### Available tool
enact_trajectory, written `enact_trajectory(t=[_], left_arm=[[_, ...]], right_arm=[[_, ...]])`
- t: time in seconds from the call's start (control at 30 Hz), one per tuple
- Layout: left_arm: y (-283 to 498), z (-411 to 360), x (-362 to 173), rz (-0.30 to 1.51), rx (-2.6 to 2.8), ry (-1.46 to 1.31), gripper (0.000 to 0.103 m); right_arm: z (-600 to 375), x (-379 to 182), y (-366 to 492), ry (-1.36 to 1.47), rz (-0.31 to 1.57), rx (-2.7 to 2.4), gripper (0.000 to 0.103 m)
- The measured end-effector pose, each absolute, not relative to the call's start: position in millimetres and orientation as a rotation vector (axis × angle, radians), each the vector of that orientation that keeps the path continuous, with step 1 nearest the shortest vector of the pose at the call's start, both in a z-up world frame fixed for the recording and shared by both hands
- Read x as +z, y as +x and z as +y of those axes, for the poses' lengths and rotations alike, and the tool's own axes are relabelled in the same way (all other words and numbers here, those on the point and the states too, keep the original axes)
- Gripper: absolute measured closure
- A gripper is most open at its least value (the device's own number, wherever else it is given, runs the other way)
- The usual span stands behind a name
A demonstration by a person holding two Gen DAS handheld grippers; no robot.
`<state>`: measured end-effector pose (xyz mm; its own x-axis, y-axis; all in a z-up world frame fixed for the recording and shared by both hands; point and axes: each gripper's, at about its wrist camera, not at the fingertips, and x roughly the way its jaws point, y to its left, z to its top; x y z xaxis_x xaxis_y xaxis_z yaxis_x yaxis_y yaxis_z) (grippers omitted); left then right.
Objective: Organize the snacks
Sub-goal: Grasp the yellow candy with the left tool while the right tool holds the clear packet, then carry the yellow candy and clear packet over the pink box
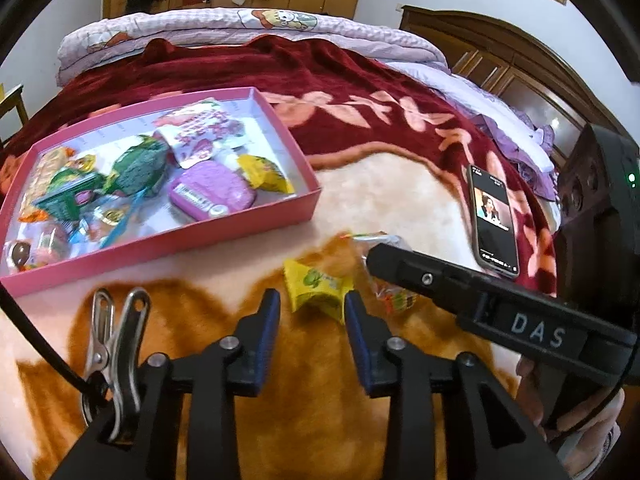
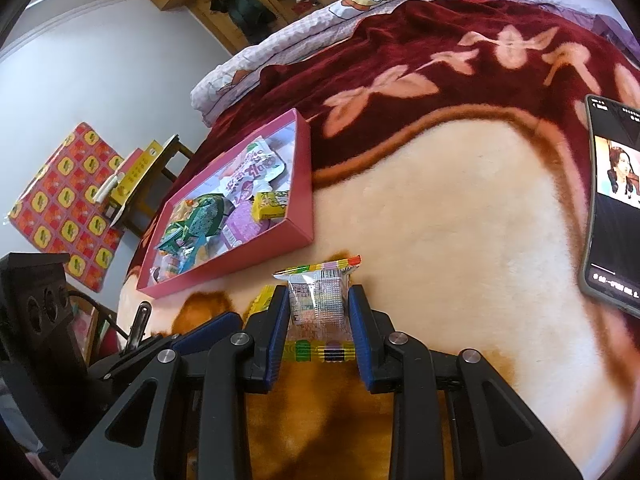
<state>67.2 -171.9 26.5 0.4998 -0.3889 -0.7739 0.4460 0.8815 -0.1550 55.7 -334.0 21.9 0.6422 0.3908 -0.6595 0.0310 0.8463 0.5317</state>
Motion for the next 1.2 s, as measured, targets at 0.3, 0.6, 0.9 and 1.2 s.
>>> enact_trajectory(t=[0.3,0.6,0.9,1.2], left_arm=[[77,-193,13,0.915,-0.485,0.13,0.068],[77,-181,16,0.894,-0.479,0.113,0.075],[71,-151,31,0.872,-0.449,0.073,0.075],[74,-124,47,0.845,-0.4,0.05,0.075]], right_arm=[[-342,16,57,0.558,0.865,0.203,0.072],[-337,15,60,0.553,0.872,0.21,0.072],[-321,28,60,0.526,0.858,0.241,0.072],[-299,40,66,0.489,0.854,0.276,0.072]])
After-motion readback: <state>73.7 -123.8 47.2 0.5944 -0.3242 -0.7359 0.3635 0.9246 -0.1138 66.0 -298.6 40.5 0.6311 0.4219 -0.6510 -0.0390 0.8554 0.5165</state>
